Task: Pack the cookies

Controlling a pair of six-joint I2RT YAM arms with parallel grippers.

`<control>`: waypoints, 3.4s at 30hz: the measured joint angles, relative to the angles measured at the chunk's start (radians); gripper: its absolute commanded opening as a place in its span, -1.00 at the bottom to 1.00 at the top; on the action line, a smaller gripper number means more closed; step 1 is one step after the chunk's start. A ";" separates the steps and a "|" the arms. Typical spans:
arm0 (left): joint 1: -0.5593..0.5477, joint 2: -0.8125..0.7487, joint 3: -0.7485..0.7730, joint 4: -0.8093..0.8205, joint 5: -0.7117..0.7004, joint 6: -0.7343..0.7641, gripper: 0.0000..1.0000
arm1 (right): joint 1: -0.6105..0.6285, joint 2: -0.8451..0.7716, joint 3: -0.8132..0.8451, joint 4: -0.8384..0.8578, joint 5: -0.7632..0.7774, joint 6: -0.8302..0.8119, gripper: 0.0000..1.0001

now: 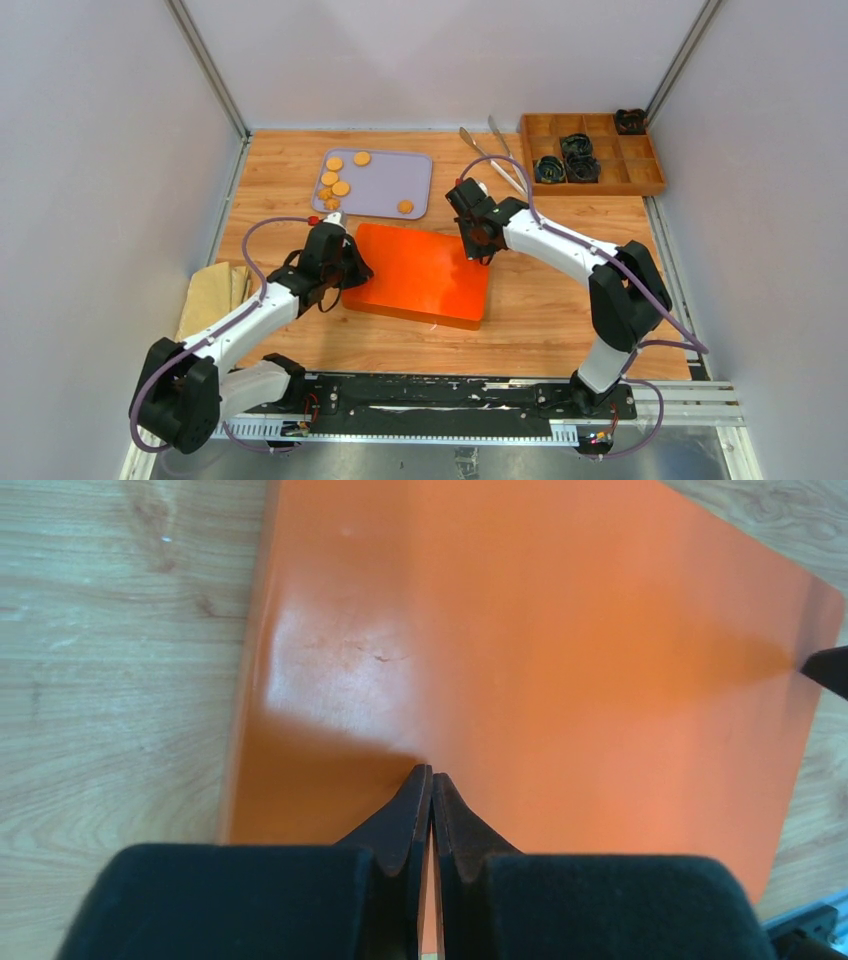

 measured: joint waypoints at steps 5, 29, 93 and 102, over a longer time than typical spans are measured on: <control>-0.004 0.003 0.081 -0.140 -0.073 0.024 -0.81 | 0.000 0.010 0.067 -0.041 0.003 -0.021 -1.00; 0.047 0.730 0.786 -0.219 -0.238 0.200 -0.94 | 0.000 0.040 0.054 -0.028 -0.081 -0.044 -1.00; 0.048 0.634 0.515 -0.104 -0.104 0.179 -0.95 | -0.100 0.293 0.314 -0.074 -0.039 -0.077 -1.00; 0.046 0.593 0.465 -0.100 -0.091 0.175 -0.94 | -0.098 0.132 0.097 -0.046 -0.078 -0.068 -1.00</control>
